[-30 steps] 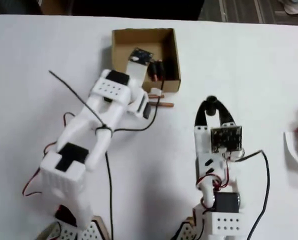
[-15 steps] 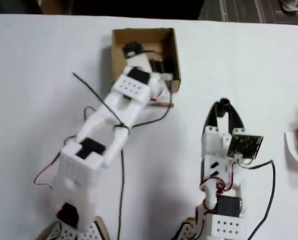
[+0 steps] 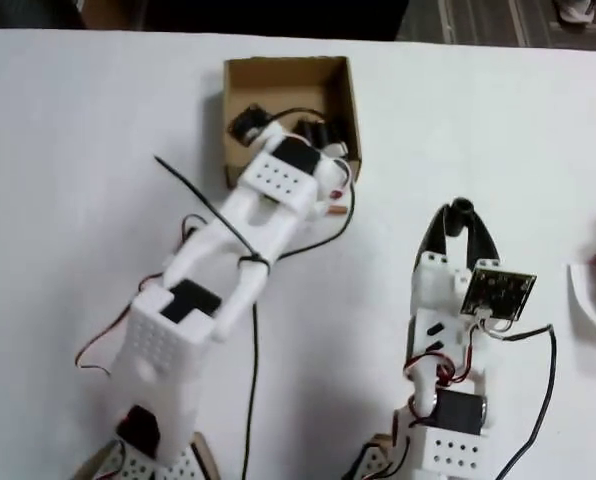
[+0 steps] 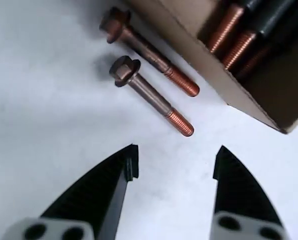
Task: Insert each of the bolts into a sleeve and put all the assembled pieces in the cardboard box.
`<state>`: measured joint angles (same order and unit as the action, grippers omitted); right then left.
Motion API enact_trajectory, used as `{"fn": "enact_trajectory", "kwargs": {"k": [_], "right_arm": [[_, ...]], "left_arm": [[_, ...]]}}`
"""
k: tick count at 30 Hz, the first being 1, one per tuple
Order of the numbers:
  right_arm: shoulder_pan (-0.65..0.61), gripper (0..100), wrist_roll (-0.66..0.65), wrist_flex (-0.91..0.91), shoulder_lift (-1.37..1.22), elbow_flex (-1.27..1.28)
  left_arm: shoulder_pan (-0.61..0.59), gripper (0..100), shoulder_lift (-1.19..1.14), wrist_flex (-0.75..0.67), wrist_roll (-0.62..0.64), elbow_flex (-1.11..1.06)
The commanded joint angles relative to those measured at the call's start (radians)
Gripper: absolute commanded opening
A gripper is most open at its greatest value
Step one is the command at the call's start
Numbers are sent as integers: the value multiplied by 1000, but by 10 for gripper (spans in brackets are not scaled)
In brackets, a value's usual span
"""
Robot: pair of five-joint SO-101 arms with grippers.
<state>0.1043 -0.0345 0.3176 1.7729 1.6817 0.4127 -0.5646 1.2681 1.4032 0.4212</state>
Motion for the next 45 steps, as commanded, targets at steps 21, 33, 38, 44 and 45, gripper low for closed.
{"fn": "enact_trajectory", "kwargs": {"k": [21,33,38,44,45], "right_arm": [[12,20,2,1,22,11],[12,21,2,-1,24,11],[12,21,2,-5,24,11],[12,21,2,-5,25,11],[12,21,2,-5,25,11]], "left_arm": [[6,255,-140,-115,169,62],[-32,255,-147,-163,169,53],[-35,166,-147,-153,169,51],[-37,39,-149,-149,164,51],[-38,39,-149,-149,164,51]]}}
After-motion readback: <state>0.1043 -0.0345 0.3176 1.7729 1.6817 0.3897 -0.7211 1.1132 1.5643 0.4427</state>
